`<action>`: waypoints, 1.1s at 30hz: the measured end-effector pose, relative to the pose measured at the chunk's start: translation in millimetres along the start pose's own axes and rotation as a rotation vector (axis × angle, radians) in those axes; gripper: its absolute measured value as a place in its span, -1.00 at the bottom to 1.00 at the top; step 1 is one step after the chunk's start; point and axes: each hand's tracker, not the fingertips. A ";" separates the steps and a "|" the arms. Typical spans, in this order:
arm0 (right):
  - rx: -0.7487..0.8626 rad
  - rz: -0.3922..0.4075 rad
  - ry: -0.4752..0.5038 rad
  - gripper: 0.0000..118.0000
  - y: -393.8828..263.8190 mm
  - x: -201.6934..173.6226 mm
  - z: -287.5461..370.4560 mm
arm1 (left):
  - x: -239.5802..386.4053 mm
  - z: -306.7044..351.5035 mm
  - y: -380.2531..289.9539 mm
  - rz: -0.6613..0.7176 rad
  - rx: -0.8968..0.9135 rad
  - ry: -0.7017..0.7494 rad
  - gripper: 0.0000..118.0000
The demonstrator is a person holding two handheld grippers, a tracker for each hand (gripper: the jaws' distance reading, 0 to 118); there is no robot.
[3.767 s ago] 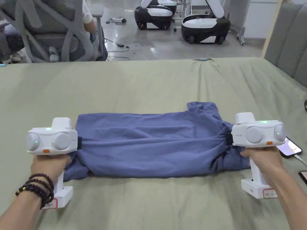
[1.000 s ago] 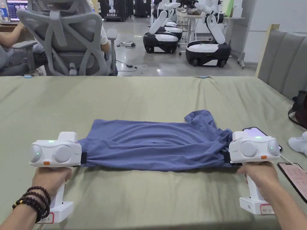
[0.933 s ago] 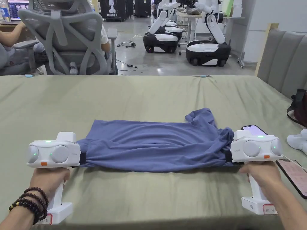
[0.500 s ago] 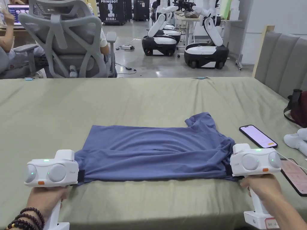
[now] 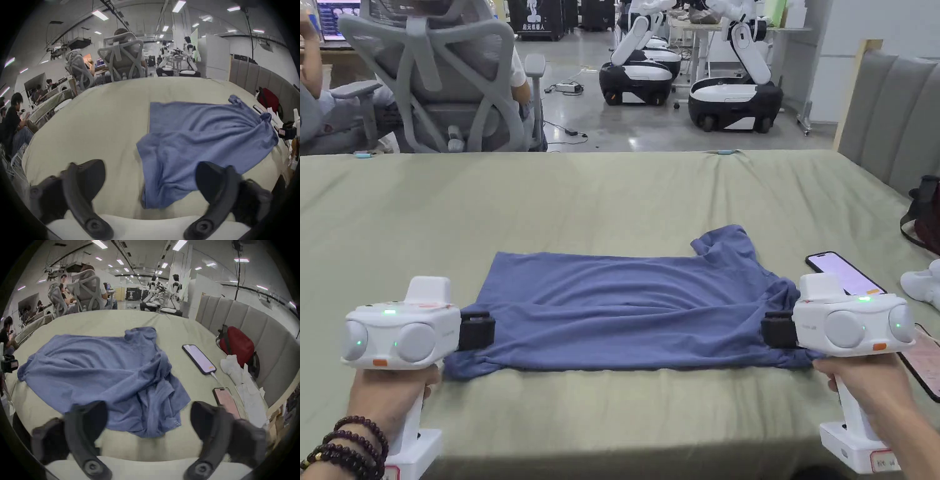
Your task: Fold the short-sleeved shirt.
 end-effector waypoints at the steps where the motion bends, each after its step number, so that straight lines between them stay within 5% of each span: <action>1: 0.010 -0.006 0.005 -0.08 2.3 -0.9 1.7 | 0.7 -0.2 3.7 0.000 0.014 -0.001 0.16; 2: 0.017 -0.010 0.009 -0.82 3.6 -2.0 1.0 | 1.3 -0.8 6.9 0.002 0.020 0.003 -0.60; 3: 0.019 -0.013 0.006 -0.98 4.4 -2.9 -2.1 | 2.4 -2.2 8.9 0.001 0.019 0.005 -0.93; 14: 0.045 -0.008 0.000 -0.99 19.4 -9.0 -0.3 | 13.5 -21.4 33.6 0.013 0.012 -0.050 -1.00; 22: 0.090 -0.022 0.000 -0.99 40.9 -12.3 -13.5 | 23.8 -92.5 95.2 -0.008 -0.010 -0.046 -1.00; 23: 0.091 -0.021 0.007 -0.99 42.6 -11.5 -18.9 | 22.8 -109.5 104.2 -0.002 -0.029 -0.055 -0.97; 25: 0.089 -0.022 0.014 -0.98 44.3 -12.8 -24.6 | 20.5 -140.7 119.7 0.036 -0.062 -0.065 -0.57; 28: 0.080 -0.025 0.026 -0.98 44.8 -16.2 -30.1 | 18.5 -190.2 135.8 0.034 -0.078 -0.062 0.91; 29: 0.071 -0.028 0.033 -0.98 44.6 -16.9 -31.8 | 19.9 -197.5 139.2 0.027 -0.082 -0.064 1.00; 33: 0.062 -0.073 0.056 -0.99 44.9 -18.1 -34.7 | 24.5 -240.9 143.0 -0.007 -0.170 -0.035 0.72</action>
